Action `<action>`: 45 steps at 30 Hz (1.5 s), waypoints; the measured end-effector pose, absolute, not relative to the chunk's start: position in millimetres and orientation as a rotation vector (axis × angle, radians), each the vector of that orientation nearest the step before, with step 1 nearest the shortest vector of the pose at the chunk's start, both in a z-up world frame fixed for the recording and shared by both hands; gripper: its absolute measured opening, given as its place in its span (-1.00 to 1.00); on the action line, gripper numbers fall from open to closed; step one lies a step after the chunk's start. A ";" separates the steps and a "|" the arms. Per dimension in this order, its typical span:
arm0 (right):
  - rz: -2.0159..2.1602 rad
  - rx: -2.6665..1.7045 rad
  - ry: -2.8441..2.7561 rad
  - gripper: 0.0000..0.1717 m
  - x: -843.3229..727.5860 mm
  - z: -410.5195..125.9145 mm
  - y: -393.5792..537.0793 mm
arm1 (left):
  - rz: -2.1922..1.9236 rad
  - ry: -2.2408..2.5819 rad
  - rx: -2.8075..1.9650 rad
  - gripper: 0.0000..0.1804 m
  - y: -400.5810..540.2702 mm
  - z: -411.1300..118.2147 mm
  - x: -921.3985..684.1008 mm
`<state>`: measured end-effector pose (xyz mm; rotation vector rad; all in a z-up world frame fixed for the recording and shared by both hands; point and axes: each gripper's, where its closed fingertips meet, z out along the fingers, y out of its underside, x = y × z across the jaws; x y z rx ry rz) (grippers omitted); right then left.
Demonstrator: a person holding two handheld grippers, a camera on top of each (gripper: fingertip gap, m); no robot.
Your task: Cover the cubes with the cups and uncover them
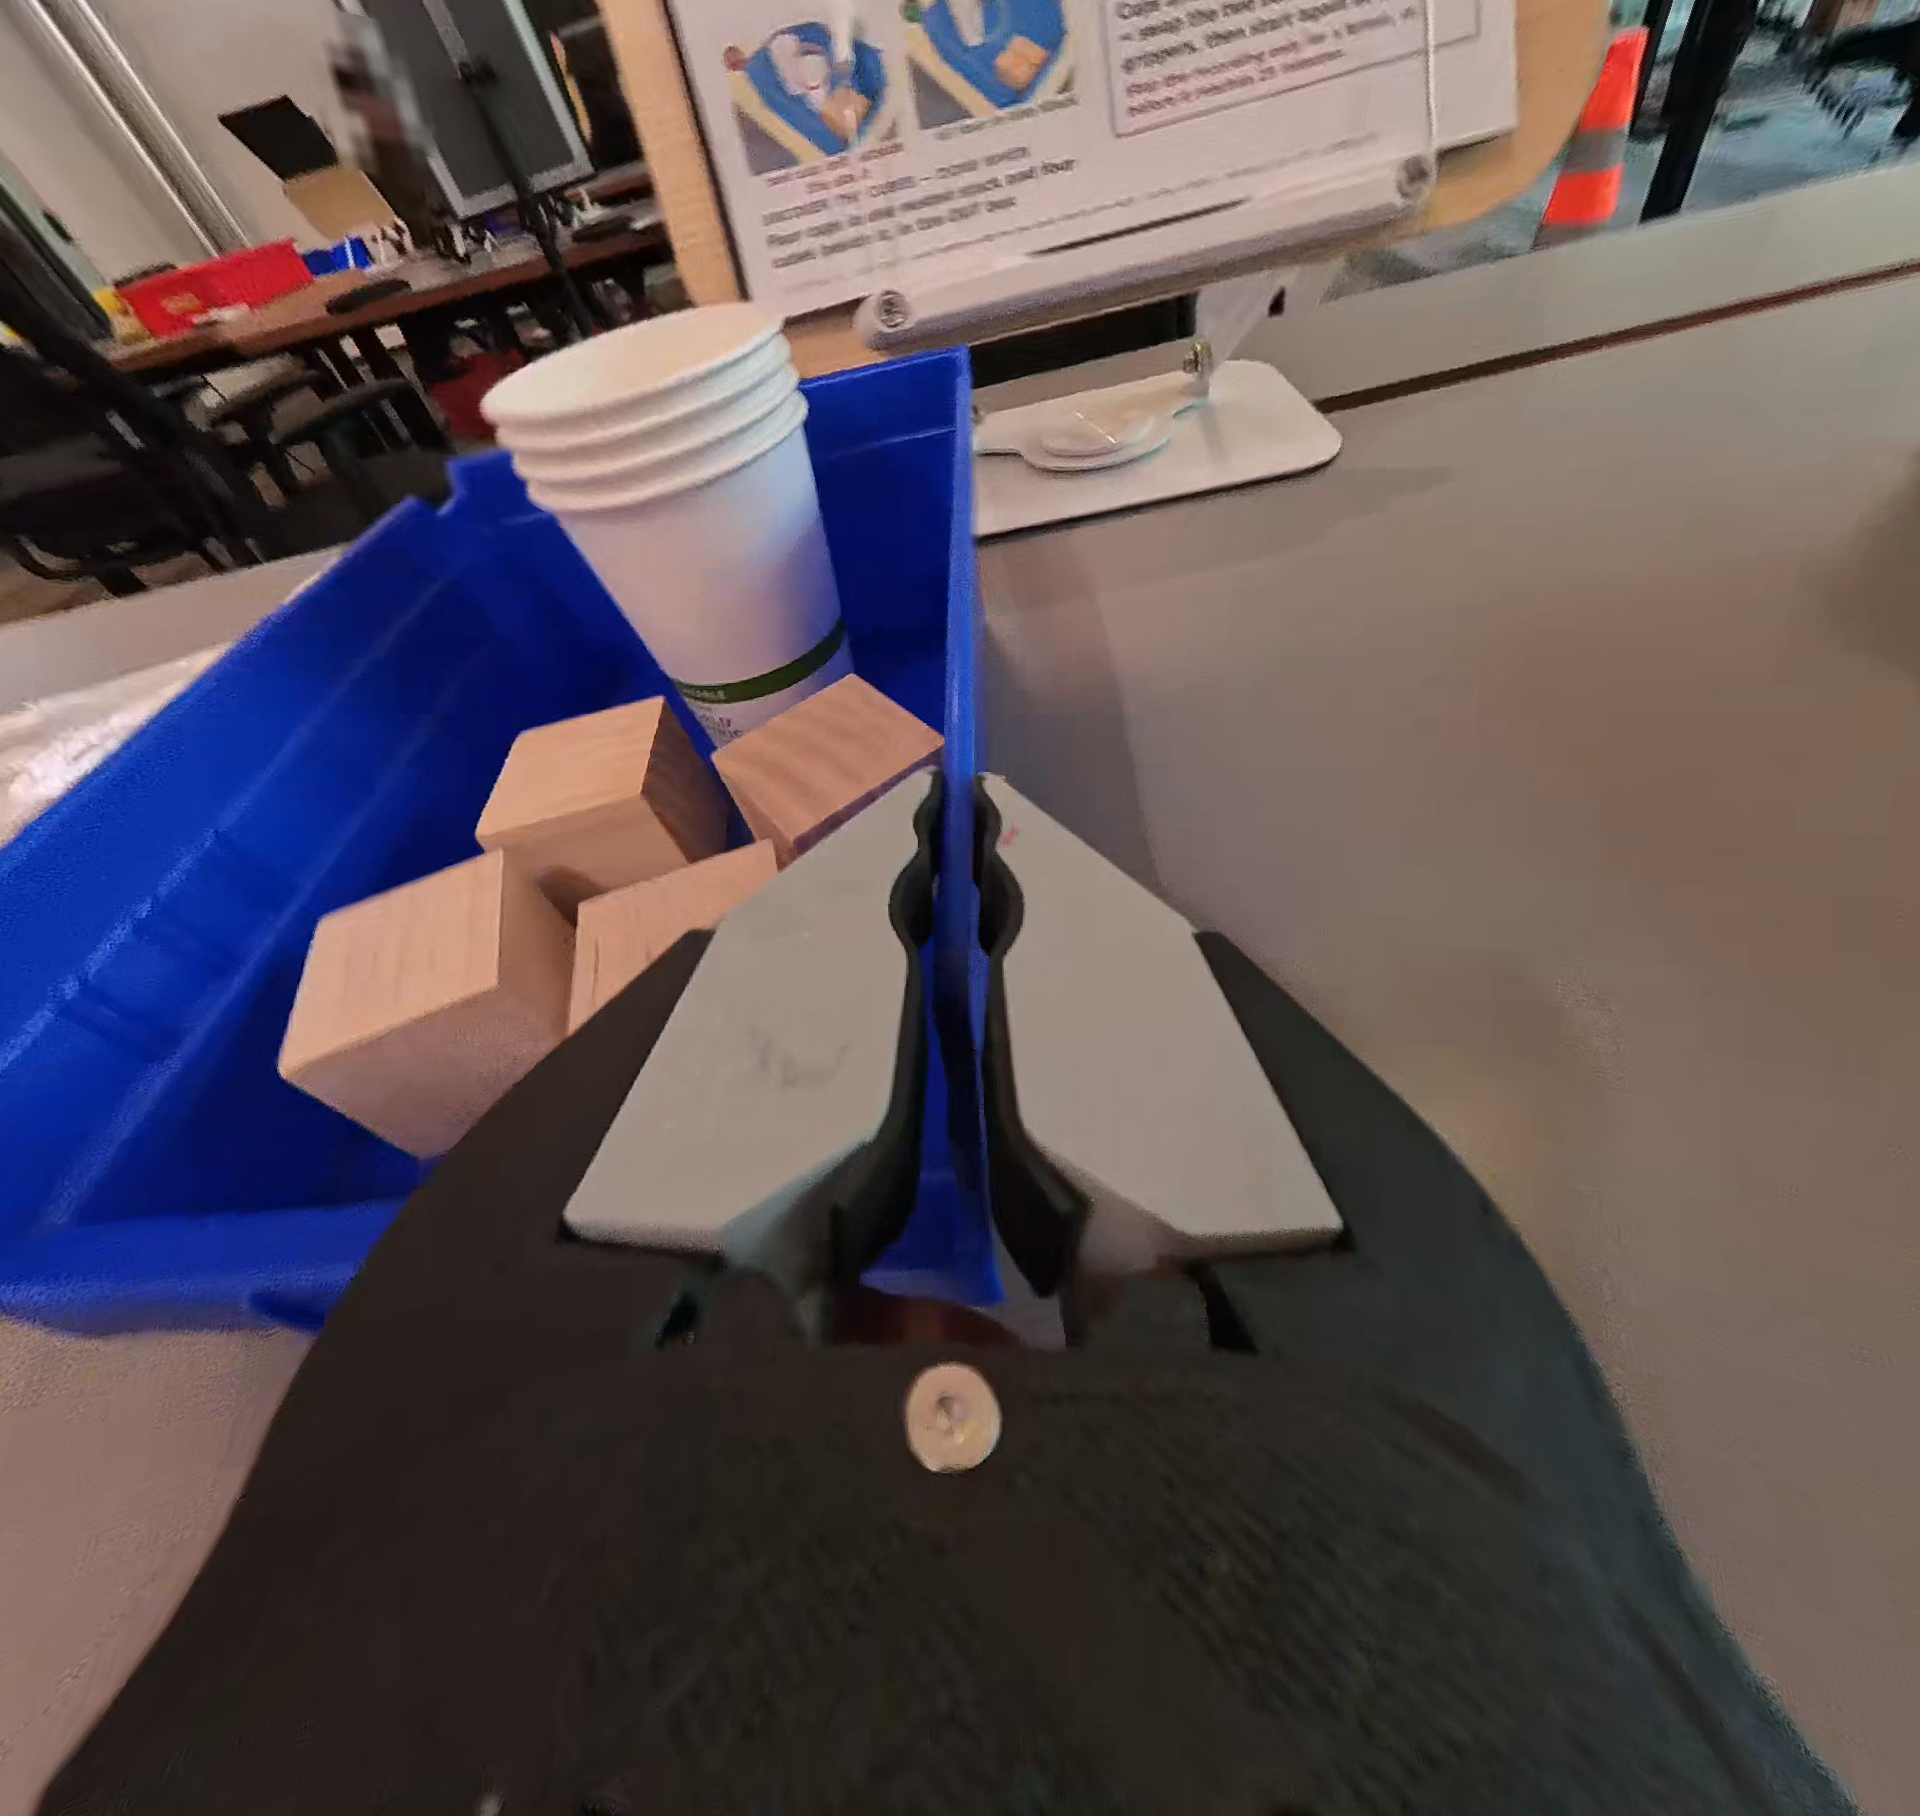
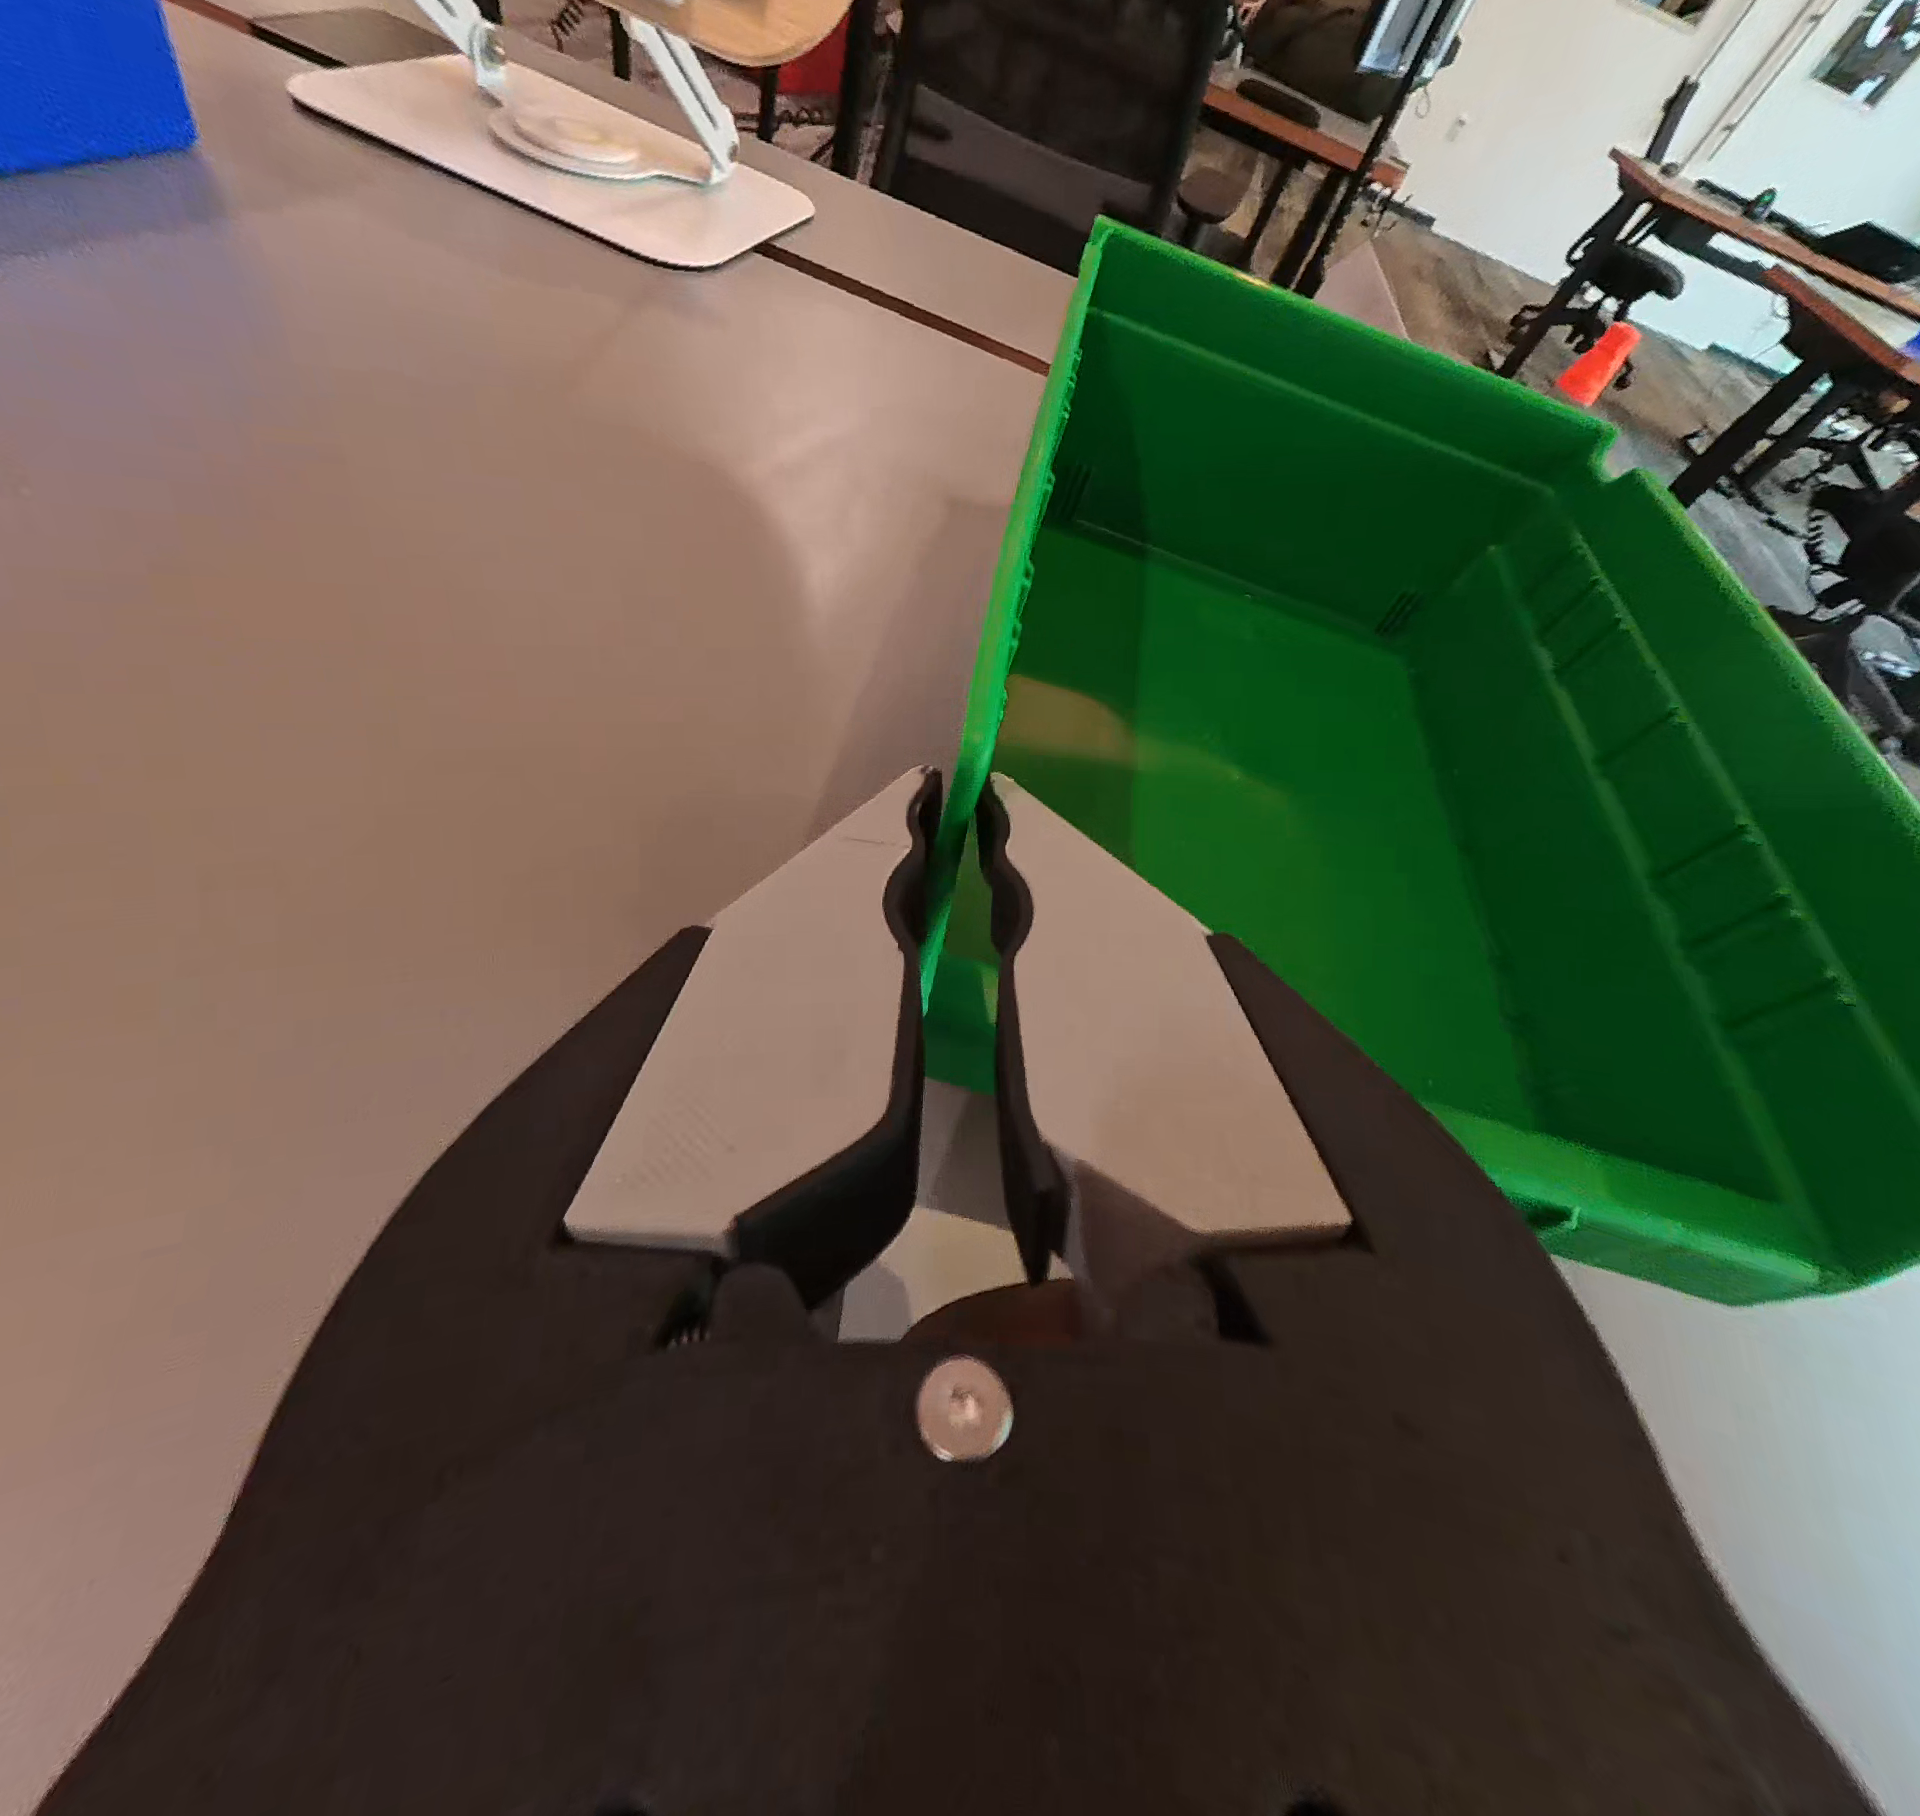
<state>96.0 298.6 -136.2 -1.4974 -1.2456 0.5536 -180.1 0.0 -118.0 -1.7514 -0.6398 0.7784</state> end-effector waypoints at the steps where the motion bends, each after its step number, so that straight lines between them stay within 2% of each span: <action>1: 0.543 -1.491 -1.235 -0.97 96.3 -136.2 300.2 | 0.752 -0.663 -1.736 -0.97 -10.4 -117.9 -182.1; 8: 0.469 -1.461 -1.173 -1.00 95.4 -135.5 310.4 | 0.802 -0.728 -1.707 -0.98 -50.3 -117.3 -184.6; 12: 0.434 -1.486 -1.182 -1.00 92.2 -136.0 313.4 | 0.816 -0.705 -1.715 -0.98 -50.0 -117.3 -192.0; 16: 0.214 -1.494 -1.188 -0.96 96.3 -136.4 321.7 | 0.820 -0.669 -1.742 -0.97 -45.8 -117.7 -199.6; 21: 0.265 -1.535 -1.131 -0.97 105.5 -136.4 314.0 | 0.748 -0.704 -1.721 -0.95 -44.5 -117.6 -200.8; 22: 0.257 -1.534 -1.126 -0.97 108.6 -136.2 313.3 | 0.728 -0.713 -1.703 -0.93 -44.8 -116.6 -199.5; 27: 0.210 -1.508 -1.090 -0.90 127.5 -134.0 325.8 | 0.639 -0.668 -1.618 -0.55 -48.4 -92.2 -165.1; 34: 0.213 -1.557 -1.084 -0.90 138.7 -135.5 336.9 | 0.551 -0.513 -1.566 -0.47 -49.1 -59.2 -104.4; 45: 0.070 -1.513 -1.015 -0.87 139.9 -131.4 345.1 | 0.576 -0.505 -1.723 -0.47 -45.0 -118.7 -93.5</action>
